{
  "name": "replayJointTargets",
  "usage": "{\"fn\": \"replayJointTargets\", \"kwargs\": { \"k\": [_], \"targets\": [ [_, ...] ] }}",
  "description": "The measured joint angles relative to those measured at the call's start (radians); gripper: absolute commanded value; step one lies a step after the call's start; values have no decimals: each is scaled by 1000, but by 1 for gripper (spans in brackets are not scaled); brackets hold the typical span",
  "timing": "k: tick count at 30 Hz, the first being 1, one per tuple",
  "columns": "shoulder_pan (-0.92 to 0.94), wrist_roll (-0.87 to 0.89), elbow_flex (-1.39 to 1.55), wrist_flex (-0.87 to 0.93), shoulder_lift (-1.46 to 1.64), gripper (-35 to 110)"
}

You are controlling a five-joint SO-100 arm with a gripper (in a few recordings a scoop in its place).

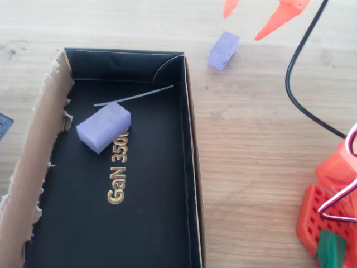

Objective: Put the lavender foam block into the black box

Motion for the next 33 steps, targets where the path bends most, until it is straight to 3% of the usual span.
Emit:
{"fn": "replayJointTargets", "kwargs": {
  "k": [33],
  "targets": [
    [-84, 25, 28, -91, -75, 31]
  ]
}}
